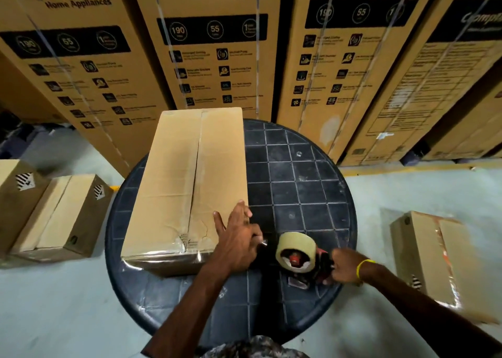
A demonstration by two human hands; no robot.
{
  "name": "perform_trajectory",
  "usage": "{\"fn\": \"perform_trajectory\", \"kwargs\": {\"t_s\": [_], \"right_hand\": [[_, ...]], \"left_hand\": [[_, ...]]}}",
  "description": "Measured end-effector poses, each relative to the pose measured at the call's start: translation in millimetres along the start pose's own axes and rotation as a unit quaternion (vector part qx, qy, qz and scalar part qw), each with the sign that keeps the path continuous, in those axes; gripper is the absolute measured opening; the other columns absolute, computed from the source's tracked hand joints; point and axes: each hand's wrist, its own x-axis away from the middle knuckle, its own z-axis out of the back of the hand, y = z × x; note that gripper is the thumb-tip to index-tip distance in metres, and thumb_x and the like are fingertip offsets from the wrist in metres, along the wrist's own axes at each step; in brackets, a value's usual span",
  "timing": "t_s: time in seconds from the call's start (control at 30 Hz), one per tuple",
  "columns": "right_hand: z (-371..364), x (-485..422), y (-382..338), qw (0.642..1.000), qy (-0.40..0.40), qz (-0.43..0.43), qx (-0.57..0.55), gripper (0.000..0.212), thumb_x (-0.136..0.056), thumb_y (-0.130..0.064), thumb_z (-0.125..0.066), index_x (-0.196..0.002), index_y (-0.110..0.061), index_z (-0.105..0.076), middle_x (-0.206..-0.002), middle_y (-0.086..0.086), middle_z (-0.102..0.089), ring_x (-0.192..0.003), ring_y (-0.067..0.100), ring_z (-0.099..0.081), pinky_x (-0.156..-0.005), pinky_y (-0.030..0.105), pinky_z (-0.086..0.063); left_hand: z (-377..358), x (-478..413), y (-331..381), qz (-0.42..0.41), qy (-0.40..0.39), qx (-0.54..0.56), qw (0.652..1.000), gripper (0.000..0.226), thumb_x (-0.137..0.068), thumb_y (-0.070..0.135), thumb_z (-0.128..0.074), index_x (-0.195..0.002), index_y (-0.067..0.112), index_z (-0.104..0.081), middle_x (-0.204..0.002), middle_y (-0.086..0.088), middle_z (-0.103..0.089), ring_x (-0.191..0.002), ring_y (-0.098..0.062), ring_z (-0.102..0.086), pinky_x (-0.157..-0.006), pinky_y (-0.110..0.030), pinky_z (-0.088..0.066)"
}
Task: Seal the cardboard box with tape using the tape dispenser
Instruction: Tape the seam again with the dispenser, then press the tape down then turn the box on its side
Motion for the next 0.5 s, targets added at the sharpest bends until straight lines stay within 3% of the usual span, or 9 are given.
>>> {"fn": "perform_trajectory", "kwargs": {"t_s": [0.07,0.17,0.27,0.33,0.4,0.43,0.5], "right_hand": [[-24.2,2.6,4.4,0.977,-0.040,-0.057,-0.202,0.026,-0.076,-0.036,-0.079,-0.067,-0.014,-0.068,-0.059,0.007,-0.065,-0.046,0.020,-0.056,-0.044,0.026,-0.043],[-59.1,-3.3,-14.8,0.853,-0.090,-0.135,-0.496,0.037,-0.085,-0.030,-0.077,-0.060,-0.011,-0.058,-0.050,0.005,-0.049,-0.037,0.016,-0.041,-0.041,0.023,-0.030],[-74.2,-15.7,-39.8,0.729,-0.121,-0.138,-0.660,0.040,-0.089,-0.037,-0.071,-0.063,-0.009,-0.058,-0.050,0.004,-0.052,-0.037,0.016,-0.046,-0.039,0.023,-0.038],[-78.5,-20.9,-58.2,0.673,-0.106,-0.142,-0.718,0.042,-0.091,-0.038,-0.070,-0.067,-0.006,-0.060,-0.053,0.007,-0.056,-0.038,0.018,-0.053,-0.040,0.024,-0.046],[-84.9,-24.1,-75.1,0.656,-0.080,-0.154,-0.734,0.039,-0.092,-0.040,-0.071,-0.077,-0.005,-0.060,-0.059,0.011,-0.058,-0.042,0.022,-0.059,-0.043,0.028,-0.052],[-88.2,-25.3,-80.8,0.670,-0.065,-0.166,-0.720,0.040,-0.091,-0.043,-0.073,-0.086,-0.006,-0.060,-0.065,0.013,-0.061,-0.047,0.025,-0.062,-0.046,0.031,-0.055],[-84.5,-15.3,-88.1,0.754,-0.066,-0.188,-0.626,0.051,-0.088,-0.060,-0.069,-0.107,-0.014,-0.058,-0.085,0.017,-0.071,-0.061,0.029,-0.070,-0.057,0.038,-0.060]], "left_hand": [[4.4,-3.1,5.6,0.023,-0.022,0.014,0.999,0.013,-0.093,0.027,-0.058,-0.092,0.030,-0.071,-0.154,-0.001,-0.019,-0.153,-0.010,0.006,-0.114,-0.071,0.016],[9.4,-7.5,7.3,0.036,-0.030,0.045,0.998,0.013,-0.083,0.017,-0.066,-0.080,0.029,-0.071,-0.153,0.005,-0.018,-0.153,-0.011,0.006,-0.112,-0.070,0.020],[13.3,-12.0,5.2,0.037,-0.059,0.057,0.996,0.013,-0.084,0.016,-0.070,-0.080,0.028,-0.073,-0.157,0.005,-0.016,-0.154,-0.015,0.010,-0.111,-0.072,0.021],[16.6,-12.5,6.1,0.038,-0.073,0.061,0.995,0.010,-0.083,0.017,-0.073,-0.082,0.026,-0.076,-0.158,0.003,-0.015,-0.154,-0.016,0.010,-0.110,-0.072,0.022],[18.7,-12.8,6.6,0.035,-0.077,0.051,0.995,0.007,-0.084,0.018,-0.073,-0.085,0.024,-0.077,-0.159,0.001,-0.015,-0.154,-0.016,0.011,-0.110,-0.069,0.024],[19.2,-12.5,6.9,0.034,-0.078,0.047,0.995,0.007,-0.085,0.018,-0.073,-0.087,0.022,-0.078,-0.160,0.001,-0.014,-0.154,-0.016,0.012,-0.109,-0.067,0.024],[18.8,-12.7,6.7,0.034,-0.078,0.044,0.995,0.006,-0.086,0.019,-0.073,-0.087,0.022,-0.078,-0.160,0.001,-0.014,-0.155,-0.017,0.012,-0.109,-0.067,0.024]]}}
